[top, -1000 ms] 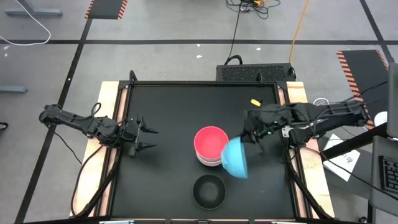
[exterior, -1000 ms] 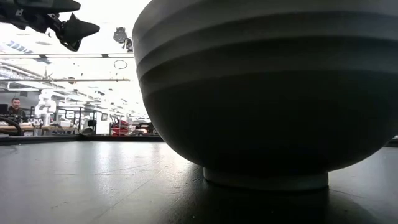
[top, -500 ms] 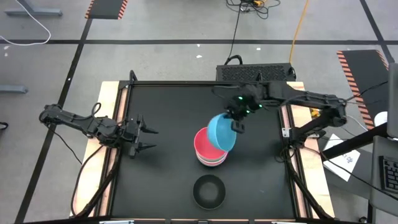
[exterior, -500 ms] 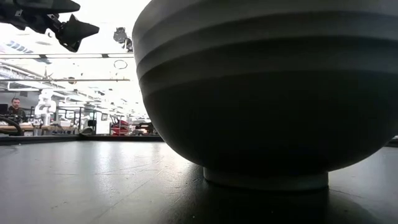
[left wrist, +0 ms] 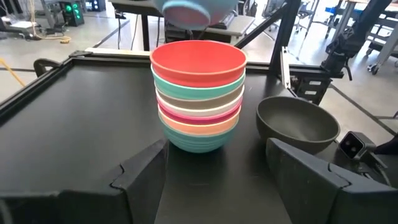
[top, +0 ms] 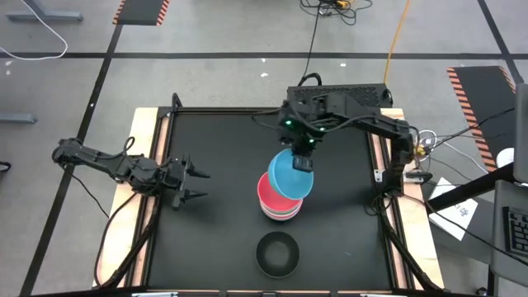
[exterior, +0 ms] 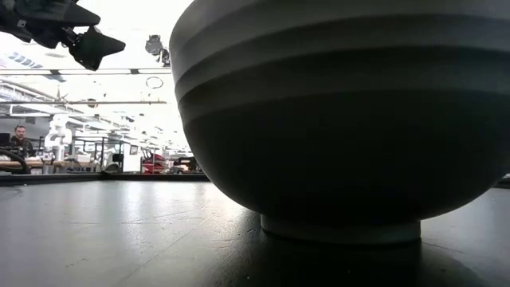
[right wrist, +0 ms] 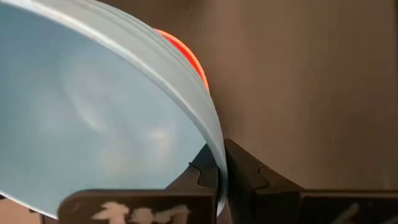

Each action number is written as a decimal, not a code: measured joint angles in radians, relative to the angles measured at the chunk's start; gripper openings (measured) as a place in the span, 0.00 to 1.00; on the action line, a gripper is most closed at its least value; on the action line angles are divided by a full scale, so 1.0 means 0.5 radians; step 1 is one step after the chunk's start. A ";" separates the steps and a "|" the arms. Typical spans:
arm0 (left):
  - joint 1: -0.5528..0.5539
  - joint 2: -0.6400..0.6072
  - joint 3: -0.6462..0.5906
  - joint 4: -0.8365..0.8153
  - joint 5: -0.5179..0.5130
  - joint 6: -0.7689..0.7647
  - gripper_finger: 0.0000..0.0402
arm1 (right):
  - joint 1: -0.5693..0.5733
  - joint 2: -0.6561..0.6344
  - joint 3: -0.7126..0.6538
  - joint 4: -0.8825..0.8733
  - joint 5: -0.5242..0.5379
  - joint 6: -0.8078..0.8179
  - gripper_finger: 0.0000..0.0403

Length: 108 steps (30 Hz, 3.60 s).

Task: Nest bowls inside each other
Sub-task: Stack the blue bowl on top of the red bowl

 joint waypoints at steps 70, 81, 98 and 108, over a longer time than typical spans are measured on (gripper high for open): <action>0.000 0.000 0.000 0.231 -0.013 0.065 0.68 | 0.594 -0.670 -0.280 0.685 0.554 0.002 0.45; 0.000 0.041 0.000 0.234 -0.329 -0.048 0.68 | 1.079 -1.591 -2.096 1.738 1.080 0.301 0.45; 0.323 0.789 0.563 0.138 -0.038 -0.070 0.68 | 1.273 -2.028 -3.336 3.016 1.254 0.228 0.45; 0.777 1.381 1.114 -0.184 0.481 0.015 0.68 | 1.274 -2.026 -3.505 3.221 1.252 0.312 0.45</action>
